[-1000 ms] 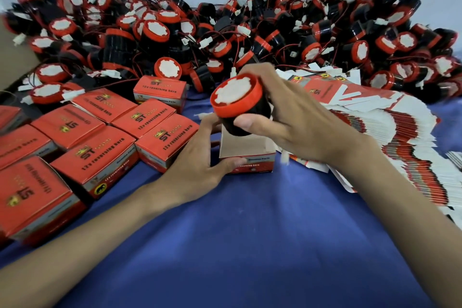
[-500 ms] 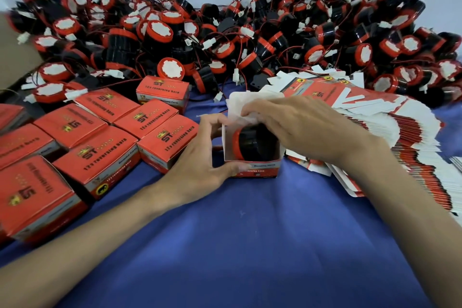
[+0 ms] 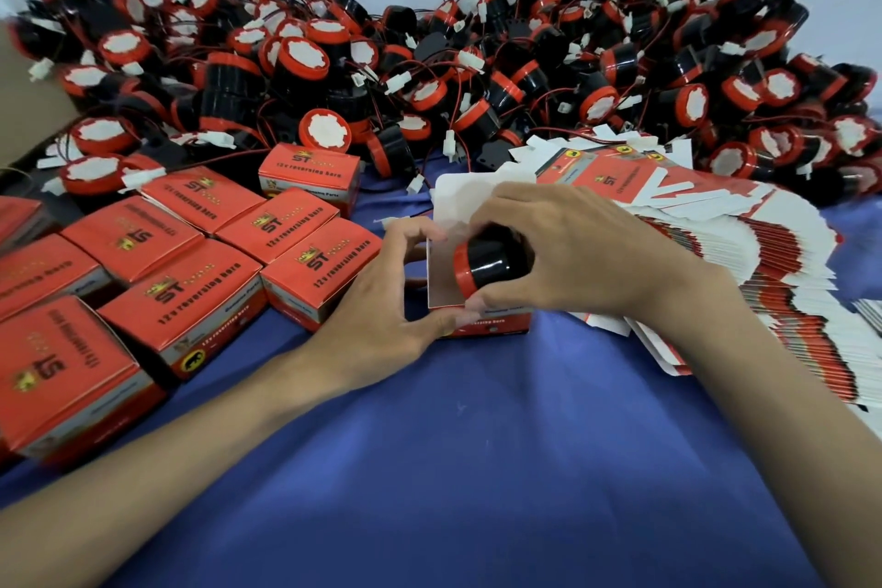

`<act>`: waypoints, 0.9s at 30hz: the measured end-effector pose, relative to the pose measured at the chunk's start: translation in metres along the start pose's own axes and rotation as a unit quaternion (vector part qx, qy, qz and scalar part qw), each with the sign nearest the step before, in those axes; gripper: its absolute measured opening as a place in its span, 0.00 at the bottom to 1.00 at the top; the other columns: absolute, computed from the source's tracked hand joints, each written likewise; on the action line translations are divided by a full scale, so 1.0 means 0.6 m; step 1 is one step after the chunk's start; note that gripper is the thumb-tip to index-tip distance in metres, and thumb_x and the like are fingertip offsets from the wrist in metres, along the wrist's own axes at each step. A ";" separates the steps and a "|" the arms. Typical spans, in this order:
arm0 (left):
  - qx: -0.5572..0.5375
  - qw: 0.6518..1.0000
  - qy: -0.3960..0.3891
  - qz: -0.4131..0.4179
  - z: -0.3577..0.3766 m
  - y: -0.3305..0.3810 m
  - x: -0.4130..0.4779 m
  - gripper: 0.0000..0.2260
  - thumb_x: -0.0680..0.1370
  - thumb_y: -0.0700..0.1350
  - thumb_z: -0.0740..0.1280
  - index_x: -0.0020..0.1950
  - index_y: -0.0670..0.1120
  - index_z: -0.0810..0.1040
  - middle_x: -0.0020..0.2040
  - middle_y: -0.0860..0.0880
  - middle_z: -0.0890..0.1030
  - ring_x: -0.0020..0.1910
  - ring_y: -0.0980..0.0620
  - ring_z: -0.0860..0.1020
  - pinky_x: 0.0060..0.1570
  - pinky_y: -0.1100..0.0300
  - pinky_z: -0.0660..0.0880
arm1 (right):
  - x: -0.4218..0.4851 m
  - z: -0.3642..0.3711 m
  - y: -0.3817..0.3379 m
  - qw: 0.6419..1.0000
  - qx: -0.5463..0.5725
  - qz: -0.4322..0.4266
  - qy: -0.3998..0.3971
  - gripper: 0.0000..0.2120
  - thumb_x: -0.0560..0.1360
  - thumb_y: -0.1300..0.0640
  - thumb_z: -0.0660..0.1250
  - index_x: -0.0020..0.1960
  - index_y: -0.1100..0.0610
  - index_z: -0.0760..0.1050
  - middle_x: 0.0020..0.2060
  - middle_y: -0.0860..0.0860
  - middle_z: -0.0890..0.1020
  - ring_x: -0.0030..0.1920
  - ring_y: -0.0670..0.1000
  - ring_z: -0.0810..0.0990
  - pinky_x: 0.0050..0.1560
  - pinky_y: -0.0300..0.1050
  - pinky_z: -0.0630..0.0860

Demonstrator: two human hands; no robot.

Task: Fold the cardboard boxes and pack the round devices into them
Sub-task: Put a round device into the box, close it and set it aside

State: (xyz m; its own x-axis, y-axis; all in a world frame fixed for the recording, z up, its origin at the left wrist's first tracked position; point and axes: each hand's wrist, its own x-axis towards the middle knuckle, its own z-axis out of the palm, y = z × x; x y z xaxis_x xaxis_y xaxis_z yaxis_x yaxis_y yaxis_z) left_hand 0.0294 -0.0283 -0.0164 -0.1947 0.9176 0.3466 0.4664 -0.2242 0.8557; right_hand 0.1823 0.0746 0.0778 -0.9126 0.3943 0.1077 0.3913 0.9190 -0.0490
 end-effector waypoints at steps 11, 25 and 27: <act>0.004 1.000 0.000 -0.003 0.001 0.002 -0.002 0.25 0.69 0.56 0.74 0.58 0.60 0.62 0.63 0.57 0.73 0.65 0.61 0.71 0.57 0.69 0.72 | -0.009 -0.017 -0.020 0.991 -0.123 0.052 -0.026 0.24 0.75 0.36 0.59 0.64 0.49 0.74 0.45 0.48 0.69 0.51 0.54 0.75 0.41 0.46 0.64; 0.005 1.000 -0.004 0.006 0.001 0.012 -0.005 0.25 0.68 0.55 0.72 0.60 0.59 0.64 0.61 0.63 0.72 0.62 0.70 0.69 0.52 0.77 0.68 | -0.007 -0.019 -0.010 0.999 0.003 -0.029 -0.013 0.22 0.70 0.34 0.66 0.51 0.51 0.75 0.43 0.43 0.76 0.42 0.48 0.74 0.39 0.41 0.68; -0.002 1.000 -0.004 0.006 0.001 0.012 -0.003 0.25 0.68 0.54 0.72 0.59 0.58 0.64 0.62 0.61 0.72 0.62 0.70 0.69 0.52 0.77 0.68 | -0.004 -0.017 -0.006 0.997 0.051 -0.049 -0.012 0.21 0.70 0.39 0.68 0.55 0.51 0.76 0.47 0.45 0.76 0.46 0.48 0.74 0.46 0.40 0.69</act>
State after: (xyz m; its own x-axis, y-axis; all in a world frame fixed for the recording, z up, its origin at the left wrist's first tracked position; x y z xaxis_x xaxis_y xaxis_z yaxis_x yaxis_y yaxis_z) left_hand 0.0333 -0.0314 -0.0111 -0.1812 0.9175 0.3539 0.4652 -0.2371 0.8528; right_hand 0.1845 0.0702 0.0876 -0.9489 0.3015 0.0933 0.2874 0.9476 -0.1394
